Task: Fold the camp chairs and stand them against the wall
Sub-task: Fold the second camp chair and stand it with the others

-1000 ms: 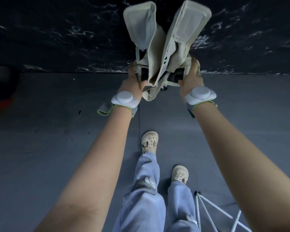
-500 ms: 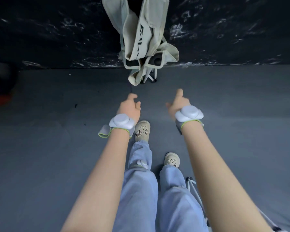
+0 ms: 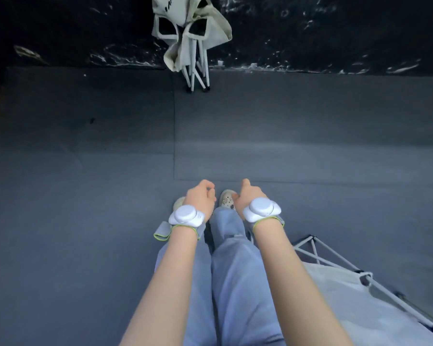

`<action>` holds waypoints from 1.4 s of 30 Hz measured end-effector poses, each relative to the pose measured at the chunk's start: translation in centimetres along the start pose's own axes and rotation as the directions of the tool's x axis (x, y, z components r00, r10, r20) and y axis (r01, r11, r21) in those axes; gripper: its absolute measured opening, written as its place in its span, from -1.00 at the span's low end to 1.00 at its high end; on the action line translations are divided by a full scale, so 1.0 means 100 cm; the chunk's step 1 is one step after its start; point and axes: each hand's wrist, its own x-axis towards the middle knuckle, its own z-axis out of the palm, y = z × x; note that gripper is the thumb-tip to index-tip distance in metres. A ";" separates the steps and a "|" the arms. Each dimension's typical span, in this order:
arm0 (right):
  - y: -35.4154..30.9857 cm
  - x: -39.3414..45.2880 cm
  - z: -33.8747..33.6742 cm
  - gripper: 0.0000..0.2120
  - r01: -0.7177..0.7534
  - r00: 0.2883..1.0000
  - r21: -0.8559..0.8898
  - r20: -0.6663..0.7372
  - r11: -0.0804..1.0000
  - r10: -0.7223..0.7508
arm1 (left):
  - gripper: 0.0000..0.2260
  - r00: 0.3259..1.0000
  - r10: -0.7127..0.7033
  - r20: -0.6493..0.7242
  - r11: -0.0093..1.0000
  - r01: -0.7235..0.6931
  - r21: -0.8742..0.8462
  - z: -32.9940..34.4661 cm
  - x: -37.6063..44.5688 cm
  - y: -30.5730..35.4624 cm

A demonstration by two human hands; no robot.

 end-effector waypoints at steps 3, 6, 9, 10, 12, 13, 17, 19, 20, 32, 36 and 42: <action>0.027 -0.021 0.040 -0.67 -0.022 1.000 0.035 -0.004 0.999 0.022 | -0.81 0.998 0.033 0.058 0.998 -0.036 0.056 0.029 -0.034 -0.025; 0.039 -0.031 0.067 -0.64 -0.035 0.998 0.078 -0.040 0.996 0.039 | -0.80 0.995 0.053 0.087 0.995 -0.060 0.081 0.044 -0.054 -0.042; 0.047 -0.056 0.117 -0.69 -0.013 0.994 0.111 -0.110 0.994 0.025 | -0.79 0.989 0.083 0.120 0.988 -0.098 0.122 0.060 -0.094 -0.079; 0.047 -0.056 0.120 -0.71 -0.005 0.991 0.102 -0.134 0.995 0.018 | -0.78 0.988 0.099 0.118 0.984 -0.115 0.134 0.061 -0.097 -0.080; 0.044 -0.091 0.162 -0.70 0.047 0.987 0.082 -0.157 0.996 -0.034 | -0.77 0.983 0.130 0.127 0.978 -0.148 0.144 0.061 -0.144 -0.113; 0.044 -0.095 0.166 -0.69 0.045 0.986 0.066 -0.161 0.997 -0.034 | -0.77 0.980 0.144 0.134 0.974 -0.164 0.154 0.061 -0.151 -0.116; 0.048 -0.128 0.205 -0.68 0.050 0.984 0.064 -0.173 0.997 -0.039 | -0.75 0.985 0.126 0.117 0.976 -0.144 0.162 0.056 -0.205 -0.149; 0.055 -0.143 0.223 -0.69 0.049 0.978 0.093 -0.205 0.994 -0.029 | -0.76 0.986 0.122 0.109 0.977 -0.139 0.159 0.055 -0.228 -0.162; 0.060 -0.148 0.231 -0.68 0.038 0.978 0.099 -0.210 0.994 -0.016 | -0.77 0.987 0.123 0.104 0.977 -0.138 0.161 0.056 -0.237 -0.168; 0.233 -0.181 0.273 -0.70 -0.185 0.939 0.239 -0.243 0.953 0.243 | -0.60 0.953 0.298 0.048 0.922 -0.301 0.244 0.171 -0.291 -0.104; 0.316 -0.182 0.288 -0.70 -0.268 0.912 0.268 -0.239 0.925 0.333 | -0.49 0.886 0.436 -0.159 0.893 -0.404 0.198 0.218 -0.307 -0.068; 0.462 -0.170 0.316 -0.73 -0.359 0.898 0.226 -0.181 0.906 0.401 | -0.54 0.701 0.604 -0.379 0.775 -0.407 0.483 0.323 -0.318 -0.028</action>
